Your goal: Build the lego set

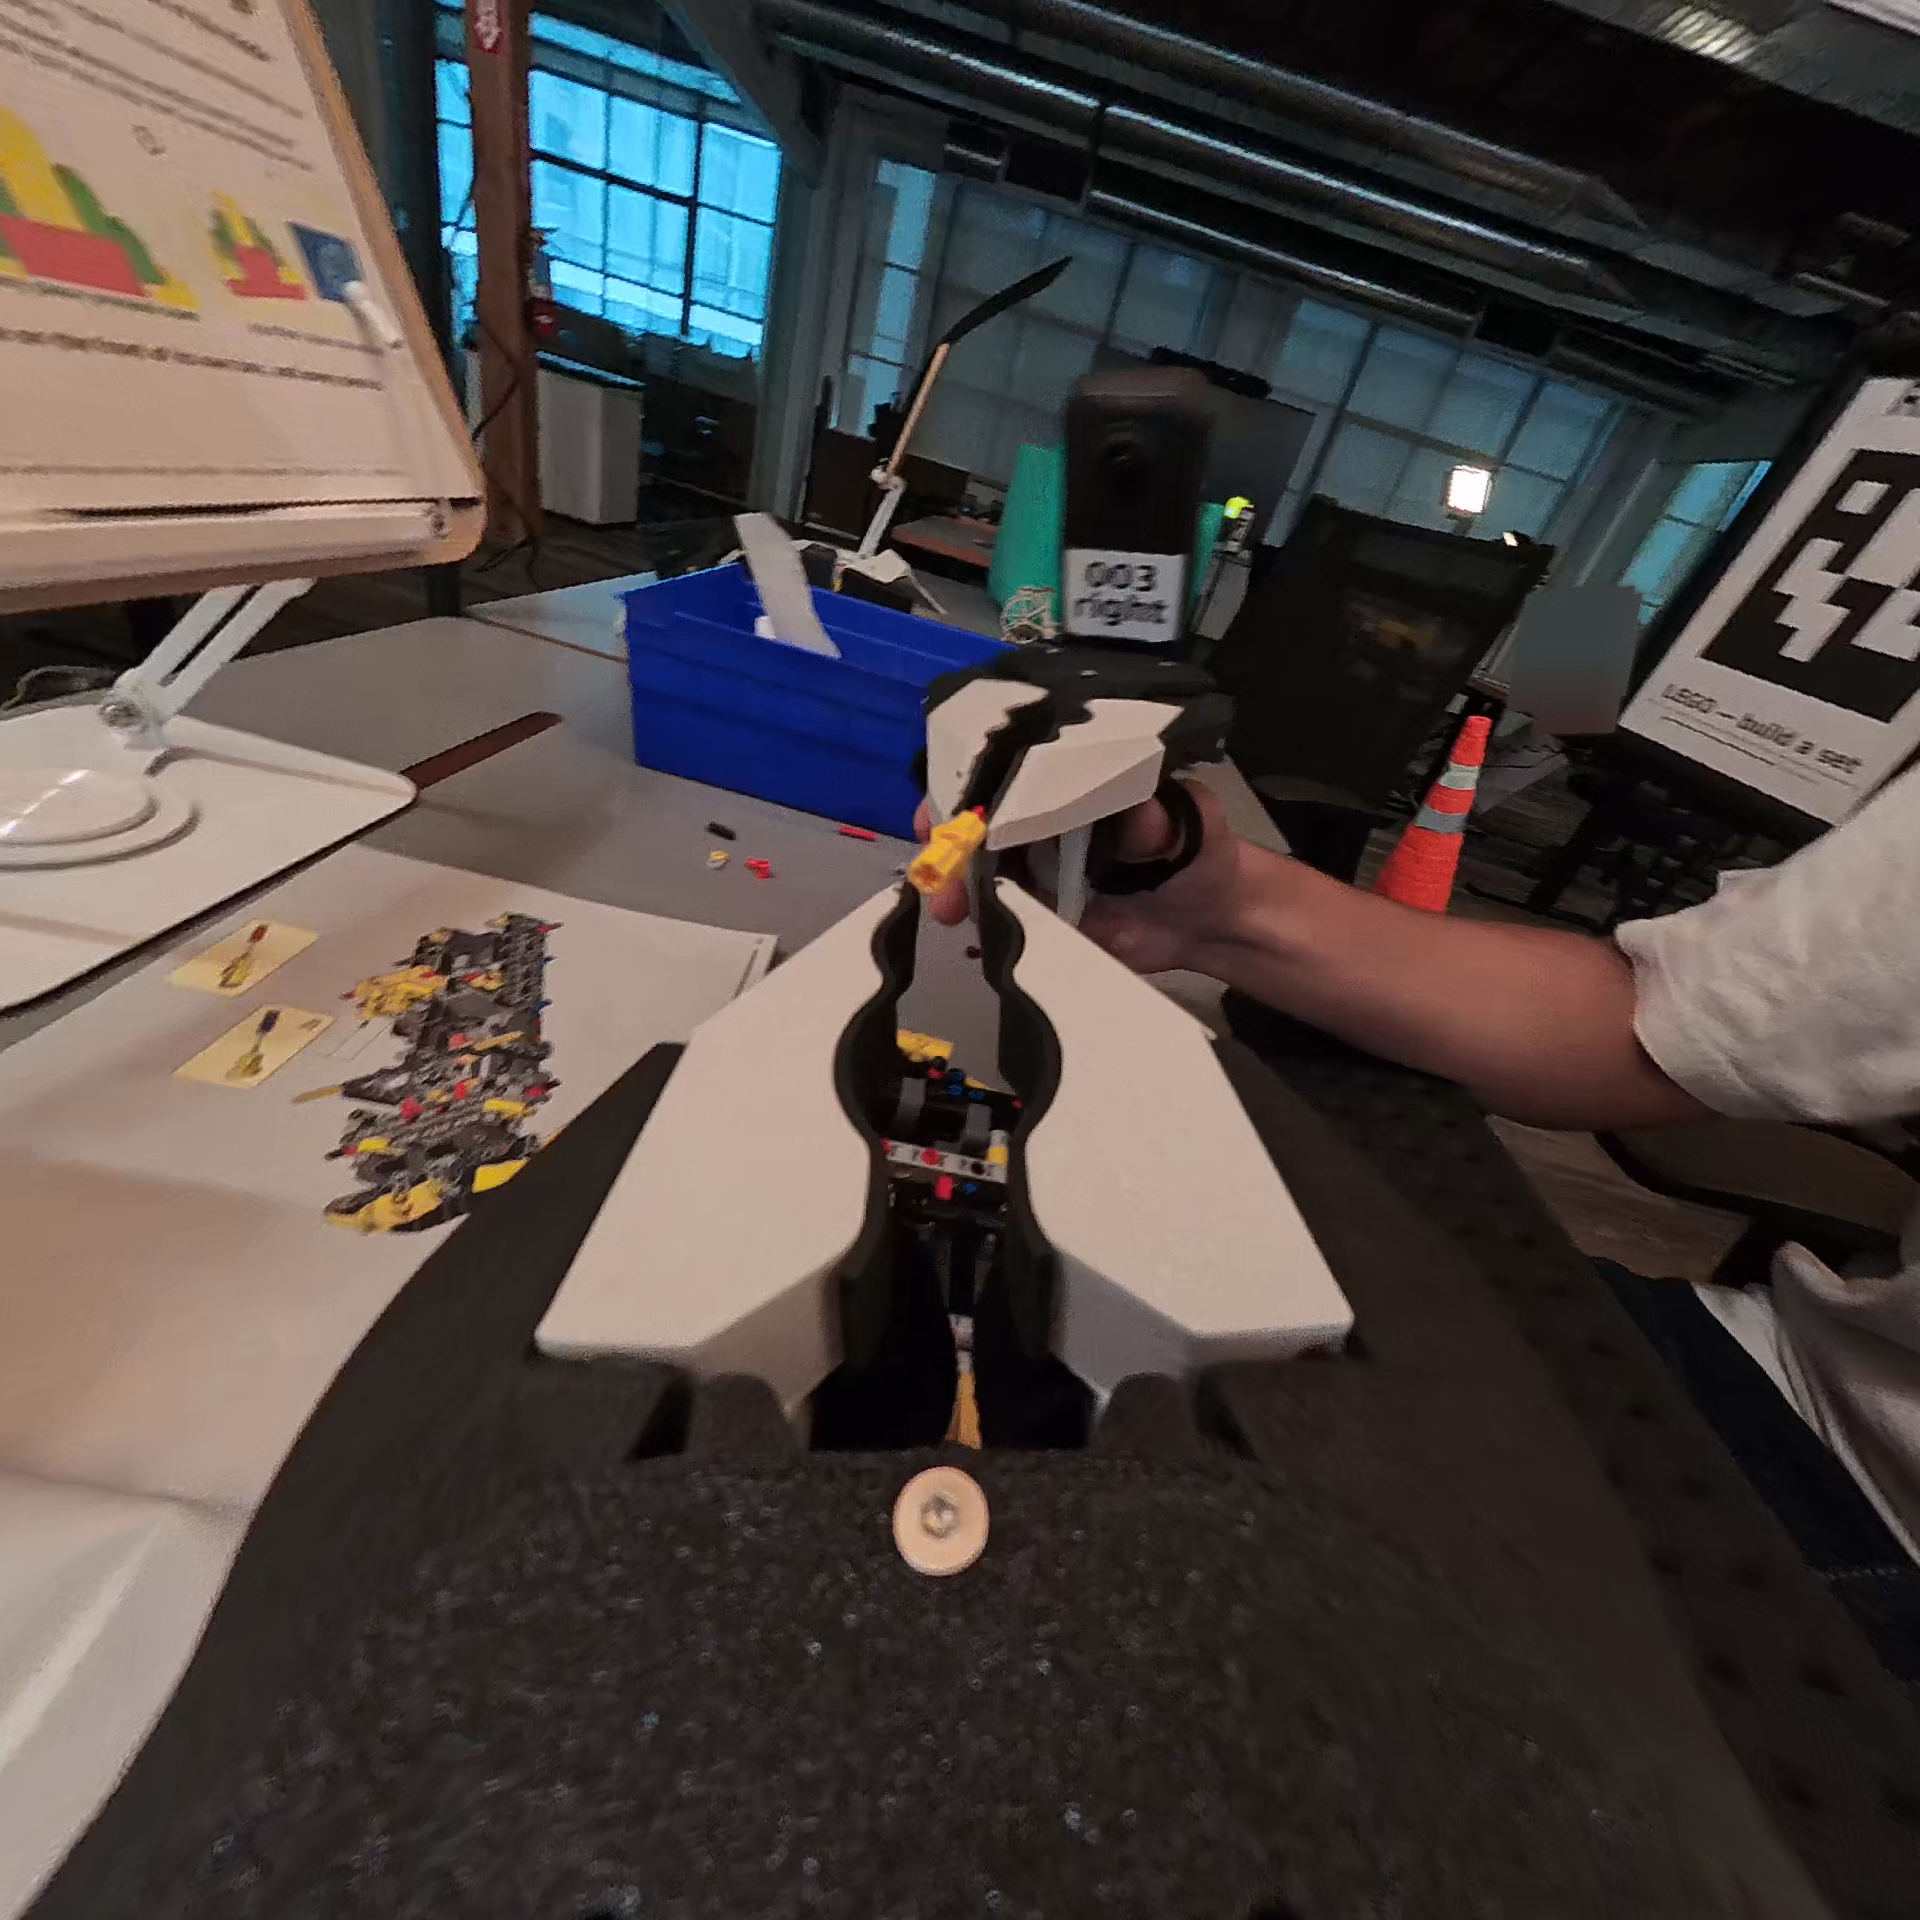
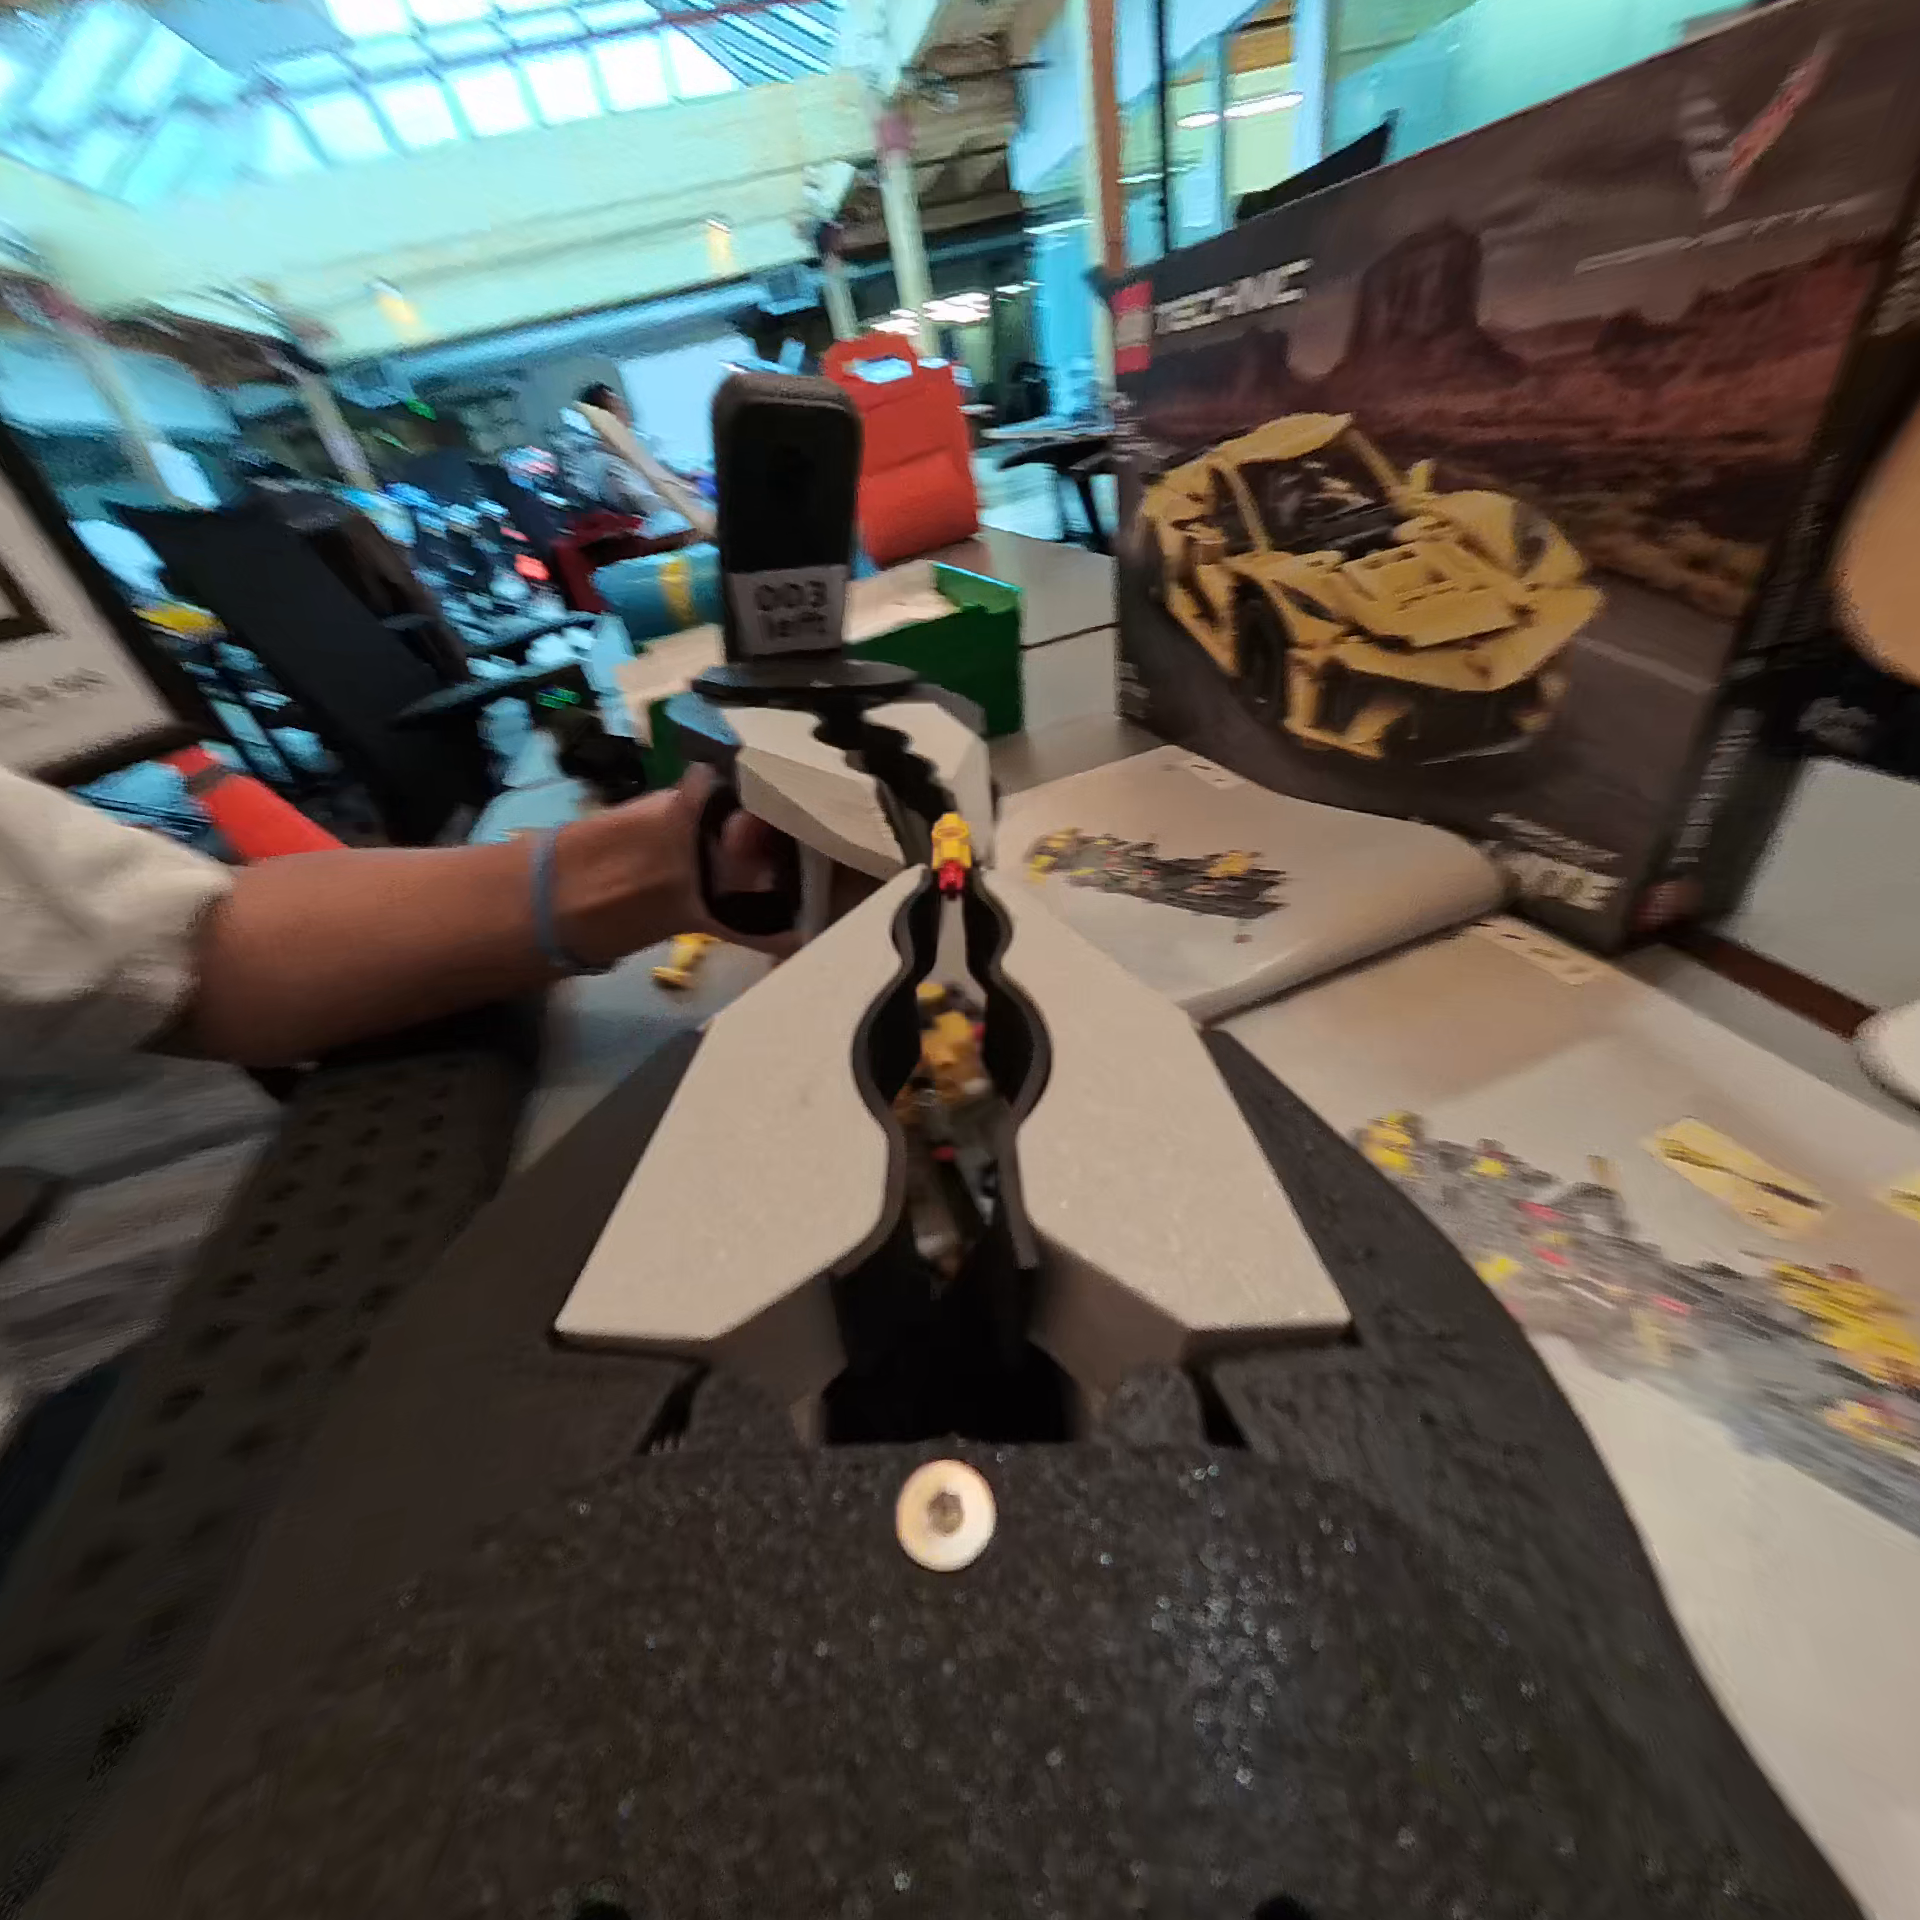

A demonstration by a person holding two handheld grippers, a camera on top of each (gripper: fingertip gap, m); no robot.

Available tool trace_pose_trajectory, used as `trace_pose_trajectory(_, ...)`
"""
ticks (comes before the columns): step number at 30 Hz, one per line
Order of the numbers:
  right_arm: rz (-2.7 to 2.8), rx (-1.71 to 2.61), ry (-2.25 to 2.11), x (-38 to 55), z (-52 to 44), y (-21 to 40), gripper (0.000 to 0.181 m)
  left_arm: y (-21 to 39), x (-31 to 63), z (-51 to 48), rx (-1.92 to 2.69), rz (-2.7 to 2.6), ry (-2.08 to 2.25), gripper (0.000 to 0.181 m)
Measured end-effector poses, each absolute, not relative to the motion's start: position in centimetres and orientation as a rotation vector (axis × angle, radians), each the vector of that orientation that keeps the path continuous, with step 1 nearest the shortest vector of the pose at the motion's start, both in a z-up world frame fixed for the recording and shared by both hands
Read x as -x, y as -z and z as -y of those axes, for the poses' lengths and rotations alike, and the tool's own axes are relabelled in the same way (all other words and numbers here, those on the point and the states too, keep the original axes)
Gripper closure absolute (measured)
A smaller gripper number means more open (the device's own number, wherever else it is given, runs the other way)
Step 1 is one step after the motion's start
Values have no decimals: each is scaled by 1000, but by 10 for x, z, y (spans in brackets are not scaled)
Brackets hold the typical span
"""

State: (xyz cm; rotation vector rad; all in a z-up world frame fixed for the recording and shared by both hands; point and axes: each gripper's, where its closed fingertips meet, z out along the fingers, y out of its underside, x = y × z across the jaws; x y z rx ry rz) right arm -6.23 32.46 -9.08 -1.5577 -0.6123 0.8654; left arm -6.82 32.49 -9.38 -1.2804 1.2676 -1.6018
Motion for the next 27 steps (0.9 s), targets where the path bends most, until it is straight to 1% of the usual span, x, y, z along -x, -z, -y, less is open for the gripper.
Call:
trace_pose_trajectory(6,737,1490,-158,48,-339,93,178,104,61,-345,1453,-1111,1684,170)
trace_pose_trajectory(11,838,1321,234,64,-335,87,178,92,62,-340,1440,-1032,1862,167)
trace_pose_trajectory(22,788,1208,381,69,-329,71,178,71,66,-329,1380,-964,2028,164)
trace_pose_trajectory(23,789,1215,379,70,-330,72,178,71,67,-329,1379,-964,2026,164)
trace_pose_trajectory(24,793,1227,377,70,-331,74,178,71,67,-329,1376,-968,2019,169)
trace_pose_trajectory(27,794,1196,386,71,-329,72,178,69,68,-327,1357,-971,2033,170)
